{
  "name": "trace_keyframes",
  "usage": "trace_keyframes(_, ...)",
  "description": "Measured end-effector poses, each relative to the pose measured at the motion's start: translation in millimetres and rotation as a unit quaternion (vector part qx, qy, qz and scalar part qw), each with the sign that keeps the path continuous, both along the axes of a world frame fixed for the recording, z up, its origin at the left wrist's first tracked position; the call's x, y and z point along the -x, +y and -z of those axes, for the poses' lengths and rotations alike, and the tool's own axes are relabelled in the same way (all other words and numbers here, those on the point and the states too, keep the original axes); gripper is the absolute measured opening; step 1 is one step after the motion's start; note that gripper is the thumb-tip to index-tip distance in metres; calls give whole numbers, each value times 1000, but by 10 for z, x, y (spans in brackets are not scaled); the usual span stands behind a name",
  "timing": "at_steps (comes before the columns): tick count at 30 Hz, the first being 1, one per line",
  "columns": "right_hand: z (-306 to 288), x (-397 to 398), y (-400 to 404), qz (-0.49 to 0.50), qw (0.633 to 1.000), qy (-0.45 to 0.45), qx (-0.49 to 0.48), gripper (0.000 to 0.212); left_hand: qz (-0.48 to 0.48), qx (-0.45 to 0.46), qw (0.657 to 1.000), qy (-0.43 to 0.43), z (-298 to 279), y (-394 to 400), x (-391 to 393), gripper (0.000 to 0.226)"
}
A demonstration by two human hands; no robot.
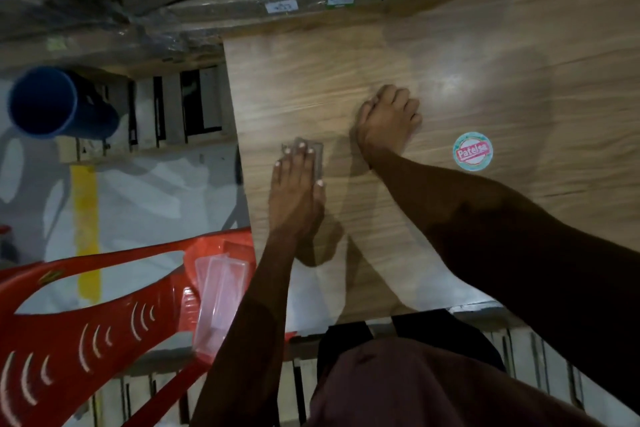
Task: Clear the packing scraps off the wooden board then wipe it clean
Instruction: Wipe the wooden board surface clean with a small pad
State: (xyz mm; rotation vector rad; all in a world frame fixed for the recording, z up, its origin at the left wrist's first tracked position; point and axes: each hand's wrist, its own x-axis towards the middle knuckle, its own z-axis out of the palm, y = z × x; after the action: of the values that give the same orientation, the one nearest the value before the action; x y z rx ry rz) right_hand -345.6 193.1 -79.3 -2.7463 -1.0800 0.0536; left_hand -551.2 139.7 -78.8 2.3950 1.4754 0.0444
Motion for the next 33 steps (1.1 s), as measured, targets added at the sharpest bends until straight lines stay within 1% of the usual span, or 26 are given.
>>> trace_keyframes(1,-9,55,-94,-34,999,-5,5,39,-59,0,998,-2,-9,31,42,63)
trace_keyframes(3,-42,188,-358,-85,996,4,12,42,-194,3,981,-1,-45,117,89,63)
trace_keyframes(4,-48,279,-539,-102,994,22,13,44,-223,8,975,3,-67,150,94,63)
trace_keyframes(5,-50,376,-753,-121,992,39,17,47,-211,12,977,8,-79,159,94,64)
trace_keyframes(7,-29,533,-1202,-180,982,46,35,51,-103,1,994,23,-78,124,125,65)
trace_keyframes(8,-12,564,-1398,-209,976,48,44,52,-55,0,998,12,-89,106,154,65)
trace_keyframes(9,4,577,-1544,-228,971,52,49,52,-37,1,999,-4,-98,86,196,65)
trace_keyframes(10,10,578,-1631,-234,969,57,48,52,-55,7,998,-29,-109,63,241,66)
trace_keyframes(12,-10,585,-1646,-223,972,58,45,53,-161,16,983,-86,-153,50,279,68)
trace_keyframes(13,-24,601,-1619,-217,973,56,50,53,-202,19,975,-92,-169,66,275,68)
trace_keyframes(14,-32,618,-1595,-214,974,55,56,54,-218,16,973,-79,-174,81,262,66)
trace_keyframes(15,-33,633,-1586,-213,974,55,61,55,-207,9,977,-54,-163,84,243,64)
trace_keyframes(17,-31,628,-1590,-214,973,56,65,56,-144,-2,989,-27,-128,36,190,60)
trace_keyframes(19,-43,616,-1604,-213,973,61,70,56,-79,-7,996,-40,-100,-76,161,55)
trace_keyframes(21,-53,609,-1601,-211,973,59,80,57,-50,5,997,-52,-78,-168,165,46)
trace_keyframes(23,-67,596,-1584,-209,973,59,81,57,-53,13,997,-60,-82,-159,185,41)
trace_keyframes(26,-70,599,-1570,-206,974,60,76,57,-90,-16,995,-33,-72,-129,230,47)
trace_keyframes(28,-72,619,-1557,-205,974,64,73,57,-167,-28,985,-35,-66,-84,217,55)
trace_keyframes(30,-70,632,-1562,-206,973,65,77,58,-248,-22,967,-53,-52,-52,157,60)
trace_keyframes(31,-68,630,-1567,-206,973,64,78,59,-264,-18,963,-49,-39,-49,110,60)
trace_keyframes(32,-65,625,-1571,-206,973,63,79,60,-251,-14,967,-44,-28,-64,63,60)
trace_keyframes(33,-62,621,-1577,-206,973,63,79,60,-206,-15,977,-46,2,-115,30,60)
